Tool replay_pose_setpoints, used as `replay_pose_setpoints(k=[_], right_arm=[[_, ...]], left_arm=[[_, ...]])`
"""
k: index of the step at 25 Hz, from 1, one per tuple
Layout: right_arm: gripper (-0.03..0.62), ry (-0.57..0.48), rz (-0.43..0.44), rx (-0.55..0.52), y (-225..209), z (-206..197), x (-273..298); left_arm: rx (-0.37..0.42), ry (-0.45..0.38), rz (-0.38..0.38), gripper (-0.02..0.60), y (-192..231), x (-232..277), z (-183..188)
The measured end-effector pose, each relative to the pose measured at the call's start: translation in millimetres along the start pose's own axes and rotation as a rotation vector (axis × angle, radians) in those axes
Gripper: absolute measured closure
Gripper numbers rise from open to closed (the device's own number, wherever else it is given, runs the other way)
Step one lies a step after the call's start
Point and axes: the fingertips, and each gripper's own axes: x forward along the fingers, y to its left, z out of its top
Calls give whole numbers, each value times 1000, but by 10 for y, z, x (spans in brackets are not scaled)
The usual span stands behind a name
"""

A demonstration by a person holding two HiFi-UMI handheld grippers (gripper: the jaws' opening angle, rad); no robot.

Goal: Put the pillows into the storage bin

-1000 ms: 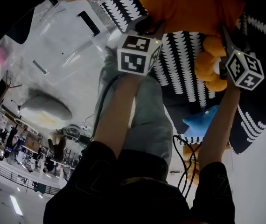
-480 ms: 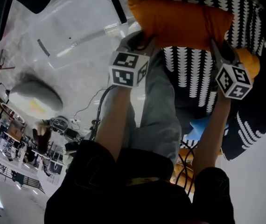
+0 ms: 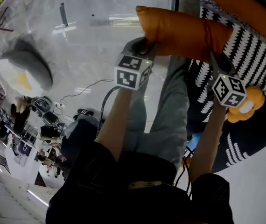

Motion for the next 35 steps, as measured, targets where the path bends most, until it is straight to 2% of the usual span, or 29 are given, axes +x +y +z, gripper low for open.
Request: replay_pose_setpoints(k=[4,9,15,16,18,20,22,25,27,30,31,33,35], right_arm=[[447,50,53,-25,669,-45,464],[445,126,76,-57,1265,-214,954],[422,148,101,-52,1766,-267,1332],[405,148,94,-40,1811,-272,1381],[345,155,73,-30,1866,-303,1472],[339,168,46,-59,1908,-366,1523],[339,178,28,-94,1955,-445,1503],[340,193,40,-93,1999,-557,1444],[349,194,53,-73,1996,-596,1396],[395,179,51,-53,1932,-610,1316],[399,172,46,-47,1902,-617,1287],[440,150,30,-24,1822,-623,1210],[509,120,6,5,1718,-628,1112]], left_arm=[[-61,1,59,434,727,-299,-243],[-127,17,126,431,1405,-501,-614],[-141,7,175,423,2026,-732,-752],[-140,7,196,420,2128,-766,-760],[-126,18,280,364,2362,-825,-784],[-96,36,351,348,2522,-835,-799],[-92,35,328,348,2486,-767,-791],[-102,10,231,354,2226,-606,-717],[-79,-4,177,394,2019,-523,-642],[-37,-13,114,514,1753,-405,-524],[-23,-12,95,535,1678,-368,-493],[-2,-5,50,558,1515,-300,-447],[17,2,-2,571,1334,-245,-395]])
